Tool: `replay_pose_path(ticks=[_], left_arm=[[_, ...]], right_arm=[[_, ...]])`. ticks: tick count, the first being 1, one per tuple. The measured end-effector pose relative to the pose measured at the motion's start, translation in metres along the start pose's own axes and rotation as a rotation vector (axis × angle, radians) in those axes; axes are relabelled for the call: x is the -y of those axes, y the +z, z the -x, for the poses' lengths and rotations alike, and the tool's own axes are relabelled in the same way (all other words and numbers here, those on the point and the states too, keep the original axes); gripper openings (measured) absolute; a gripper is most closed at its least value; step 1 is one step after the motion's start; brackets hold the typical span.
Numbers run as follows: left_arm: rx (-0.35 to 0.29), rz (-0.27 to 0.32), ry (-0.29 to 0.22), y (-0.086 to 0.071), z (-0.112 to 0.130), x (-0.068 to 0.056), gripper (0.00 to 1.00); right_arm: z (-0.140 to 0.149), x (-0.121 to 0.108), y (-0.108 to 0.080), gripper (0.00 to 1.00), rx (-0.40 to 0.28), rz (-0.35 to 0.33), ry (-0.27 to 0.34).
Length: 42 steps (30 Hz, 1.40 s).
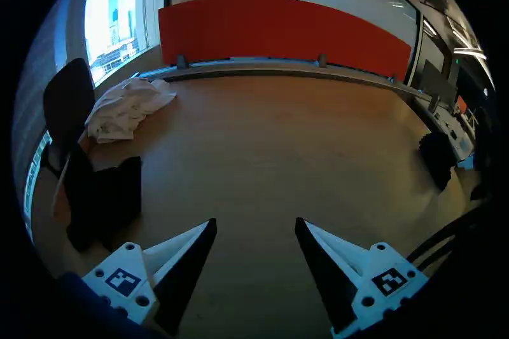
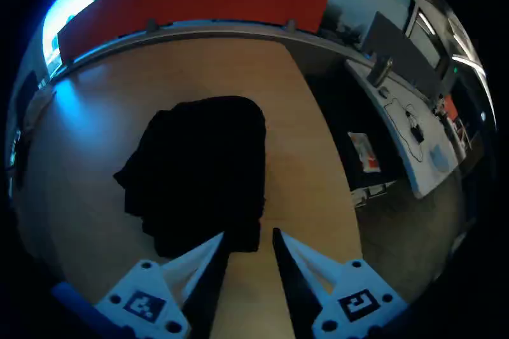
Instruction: Fold towel
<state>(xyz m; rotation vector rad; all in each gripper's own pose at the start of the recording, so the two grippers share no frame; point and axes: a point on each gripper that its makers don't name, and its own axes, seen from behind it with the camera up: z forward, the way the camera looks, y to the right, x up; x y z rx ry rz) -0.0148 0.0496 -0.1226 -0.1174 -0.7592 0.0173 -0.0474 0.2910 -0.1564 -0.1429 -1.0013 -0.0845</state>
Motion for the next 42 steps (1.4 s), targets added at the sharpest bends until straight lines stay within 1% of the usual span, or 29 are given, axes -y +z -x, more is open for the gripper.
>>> replay_pose_path(ticks=[5,6,9,11,20,29,35,38,42], left_arm=[[-0.003,0.002,-0.004,-0.001,0.001,0.002,0.91],[-0.004,0.002,-0.005,-0.002,0.001,0.002,0.91],[-0.006,0.003,-0.005,-0.003,0.001,0.003,0.91],[-0.007,0.004,-0.006,-0.003,0.002,0.003,0.91],[-0.017,0.004,-0.012,-0.005,0.000,0.006,0.91],[-0.029,0.002,-0.018,-0.007,-0.003,0.007,0.91],[-0.037,0.002,-0.023,-0.007,-0.004,0.007,0.91],[-0.043,0.005,-0.026,-0.008,-0.006,0.007,0.91],[-0.050,0.007,-0.031,-0.008,-0.008,0.007,0.91]], right_arm=[[-0.003,0.005,-0.006,0.68,-0.025,-0.002,-0.001],[-0.004,0.006,-0.008,0.72,-0.031,-0.004,-0.001],[-0.008,0.012,-0.012,0.88,-0.055,-0.013,0.000],[-0.011,0.015,-0.015,0.93,-0.069,-0.015,0.002],[-0.026,0.029,-0.024,0.94,-0.122,-0.028,0.003],[-0.054,0.057,-0.031,0.94,-0.198,-0.077,0.018],[-0.071,0.076,-0.037,0.94,-0.254,-0.099,0.009],[-0.084,0.083,-0.043,0.94,-0.305,-0.104,0.012],[-0.108,0.091,-0.056,0.94,-0.414,-0.111,0.032]])
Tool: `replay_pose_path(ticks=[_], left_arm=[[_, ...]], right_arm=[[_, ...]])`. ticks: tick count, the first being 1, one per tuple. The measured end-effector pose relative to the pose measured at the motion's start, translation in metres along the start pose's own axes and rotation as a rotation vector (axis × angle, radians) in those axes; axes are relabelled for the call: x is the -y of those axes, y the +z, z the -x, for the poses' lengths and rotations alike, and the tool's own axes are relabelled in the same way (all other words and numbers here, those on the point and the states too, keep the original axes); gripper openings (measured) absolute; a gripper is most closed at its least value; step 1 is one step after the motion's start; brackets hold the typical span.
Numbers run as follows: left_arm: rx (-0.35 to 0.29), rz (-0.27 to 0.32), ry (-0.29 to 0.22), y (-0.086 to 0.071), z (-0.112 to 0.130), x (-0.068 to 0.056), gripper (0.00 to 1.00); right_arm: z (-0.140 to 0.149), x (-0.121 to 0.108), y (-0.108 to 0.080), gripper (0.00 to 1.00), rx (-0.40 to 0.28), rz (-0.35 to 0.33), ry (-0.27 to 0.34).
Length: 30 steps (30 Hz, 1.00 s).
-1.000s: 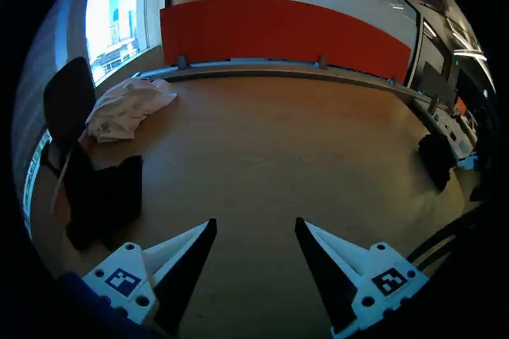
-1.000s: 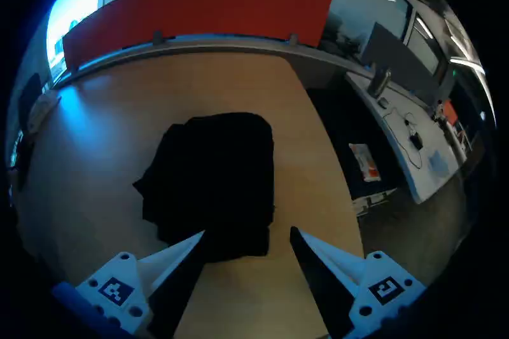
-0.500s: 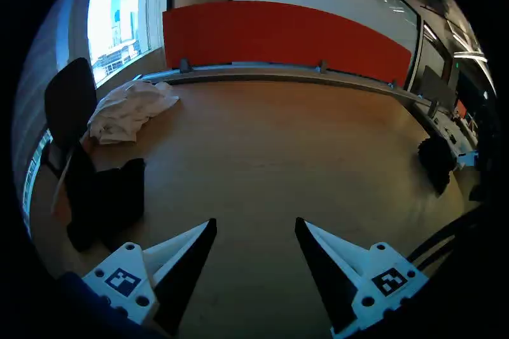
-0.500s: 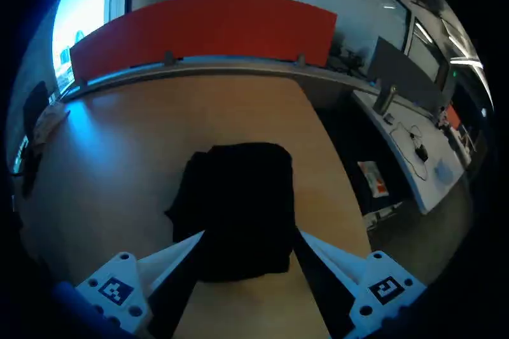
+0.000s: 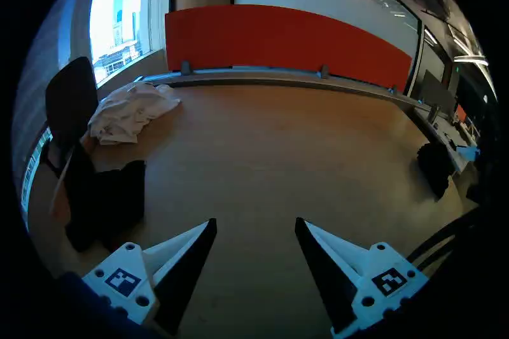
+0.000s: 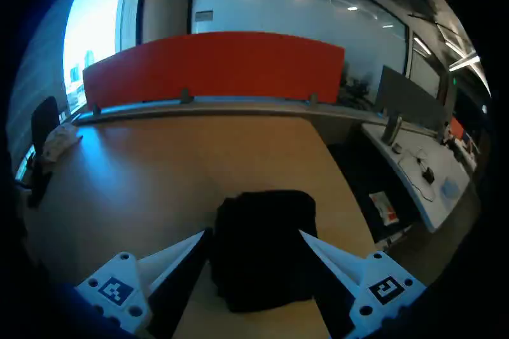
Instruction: Fold towel
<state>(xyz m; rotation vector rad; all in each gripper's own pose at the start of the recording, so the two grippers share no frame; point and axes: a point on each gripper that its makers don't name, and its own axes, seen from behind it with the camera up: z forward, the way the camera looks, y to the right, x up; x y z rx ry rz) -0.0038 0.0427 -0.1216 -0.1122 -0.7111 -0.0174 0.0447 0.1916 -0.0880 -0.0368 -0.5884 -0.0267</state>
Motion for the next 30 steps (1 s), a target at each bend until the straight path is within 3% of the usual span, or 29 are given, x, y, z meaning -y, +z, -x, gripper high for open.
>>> replay_pose_path(ticks=[6,15,20,24,30], left_arm=[[-0.011,0.004,-0.008,0.000,-0.004,0.000,0.91],[-0.029,0.007,-0.001,0.001,-0.011,-0.001,0.91],[-0.048,0.006,-0.003,0.003,-0.017,-0.001,0.91],[-0.089,0.005,-0.002,0.003,-0.029,0.000,0.91],[-0.197,-0.008,0.000,0.000,-0.060,0.006,0.91]], right_arm=[[-0.033,0.008,-0.006,0.94,-0.148,0.007,0.036],[-0.048,0.011,-0.008,0.94,-0.215,0.011,0.069],[-0.066,0.010,-0.012,0.95,-0.288,0.030,0.076],[-0.080,0.016,-0.018,0.95,-0.346,0.025,0.069],[-0.089,0.025,-0.020,0.95,-0.364,0.017,0.056]])
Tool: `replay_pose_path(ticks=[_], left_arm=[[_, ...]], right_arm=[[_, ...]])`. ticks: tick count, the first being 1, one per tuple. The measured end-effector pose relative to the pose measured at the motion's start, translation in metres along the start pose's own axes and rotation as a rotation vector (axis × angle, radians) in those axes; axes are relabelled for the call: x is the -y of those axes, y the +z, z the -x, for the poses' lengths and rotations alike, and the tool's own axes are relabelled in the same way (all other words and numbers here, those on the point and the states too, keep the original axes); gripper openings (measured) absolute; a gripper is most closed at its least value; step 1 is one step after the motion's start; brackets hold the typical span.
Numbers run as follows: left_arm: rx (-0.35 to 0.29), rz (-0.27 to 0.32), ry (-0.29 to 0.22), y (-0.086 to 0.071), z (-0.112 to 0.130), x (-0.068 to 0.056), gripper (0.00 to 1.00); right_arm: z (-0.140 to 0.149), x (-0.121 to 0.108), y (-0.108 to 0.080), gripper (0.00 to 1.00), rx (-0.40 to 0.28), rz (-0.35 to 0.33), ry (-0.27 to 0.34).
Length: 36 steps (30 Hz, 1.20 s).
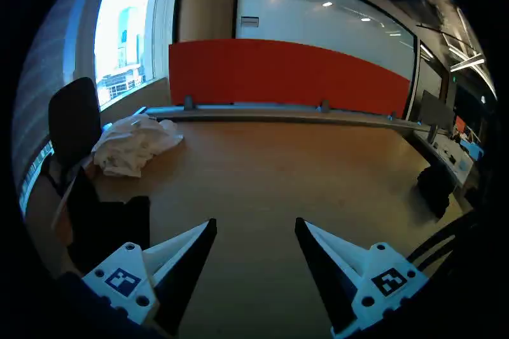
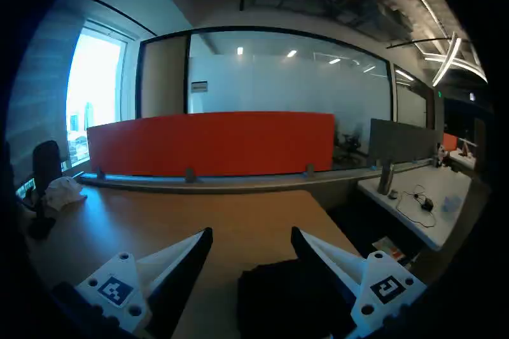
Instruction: Fold towel
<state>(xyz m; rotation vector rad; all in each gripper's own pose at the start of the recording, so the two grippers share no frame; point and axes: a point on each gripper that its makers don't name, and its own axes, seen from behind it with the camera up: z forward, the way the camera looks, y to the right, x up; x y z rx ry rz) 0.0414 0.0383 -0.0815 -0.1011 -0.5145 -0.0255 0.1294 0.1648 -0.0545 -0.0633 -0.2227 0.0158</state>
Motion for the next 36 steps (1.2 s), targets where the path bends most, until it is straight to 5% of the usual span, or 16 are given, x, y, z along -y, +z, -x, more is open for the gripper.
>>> replay_pose_path(ticks=[18,27,36], left_arm=[[-0.254,-0.065,-0.006,-0.001,-0.089,0.031,0.91],[-0.299,-0.055,0.010,0.000,-0.107,0.031,0.91],[-0.313,-0.046,0.014,0.004,-0.113,0.034,0.91]], right_arm=[[-0.029,0.022,0.003,0.95,-0.031,-0.020,-0.012],[-0.042,0.039,0.008,0.95,-0.055,-0.039,-0.013],[-0.057,0.081,0.015,0.95,-0.084,-0.081,-0.016]])
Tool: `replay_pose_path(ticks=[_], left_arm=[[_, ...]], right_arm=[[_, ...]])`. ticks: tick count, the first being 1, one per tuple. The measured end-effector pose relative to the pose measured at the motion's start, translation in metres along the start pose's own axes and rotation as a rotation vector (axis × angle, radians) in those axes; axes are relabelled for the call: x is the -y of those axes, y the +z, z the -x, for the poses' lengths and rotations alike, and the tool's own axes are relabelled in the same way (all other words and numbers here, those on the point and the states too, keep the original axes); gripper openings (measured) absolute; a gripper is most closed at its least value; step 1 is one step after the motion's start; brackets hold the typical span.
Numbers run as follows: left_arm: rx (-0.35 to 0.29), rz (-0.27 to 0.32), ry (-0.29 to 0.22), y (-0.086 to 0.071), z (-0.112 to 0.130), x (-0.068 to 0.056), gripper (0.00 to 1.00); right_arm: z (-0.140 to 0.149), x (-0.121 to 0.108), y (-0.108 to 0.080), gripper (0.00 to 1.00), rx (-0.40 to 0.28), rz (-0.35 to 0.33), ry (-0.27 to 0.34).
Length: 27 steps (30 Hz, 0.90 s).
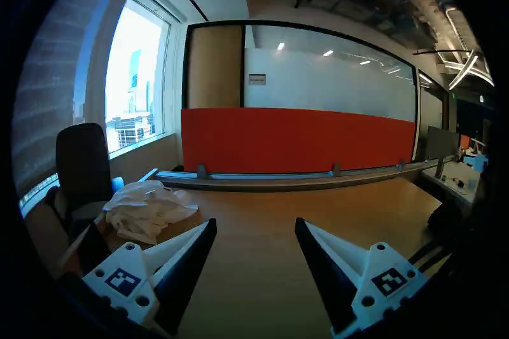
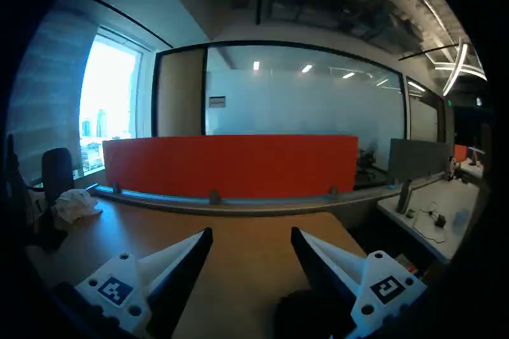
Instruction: Fold towel
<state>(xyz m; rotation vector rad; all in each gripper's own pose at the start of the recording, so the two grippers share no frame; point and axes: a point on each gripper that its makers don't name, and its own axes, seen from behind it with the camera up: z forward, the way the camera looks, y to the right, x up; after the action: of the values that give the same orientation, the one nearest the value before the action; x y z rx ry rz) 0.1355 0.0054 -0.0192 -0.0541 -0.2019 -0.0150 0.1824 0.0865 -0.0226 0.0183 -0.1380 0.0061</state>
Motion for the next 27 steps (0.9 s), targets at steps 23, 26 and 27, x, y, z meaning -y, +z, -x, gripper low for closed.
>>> replay_pose_path(ticks=[23,26,27], left_arm=[[-0.043,0.010,-0.017,0.012,-0.017,0.009,0.91],[-0.046,0.008,-0.019,0.014,-0.018,0.010,0.91],[-0.048,0.007,-0.020,0.014,-0.018,0.011,0.91]], right_arm=[[-0.017,0.091,0.024,0.95,-0.042,-0.033,0.021],[-0.015,0.093,0.025,0.95,-0.038,-0.032,0.029],[-0.015,0.093,0.026,0.95,-0.038,-0.029,0.032]])
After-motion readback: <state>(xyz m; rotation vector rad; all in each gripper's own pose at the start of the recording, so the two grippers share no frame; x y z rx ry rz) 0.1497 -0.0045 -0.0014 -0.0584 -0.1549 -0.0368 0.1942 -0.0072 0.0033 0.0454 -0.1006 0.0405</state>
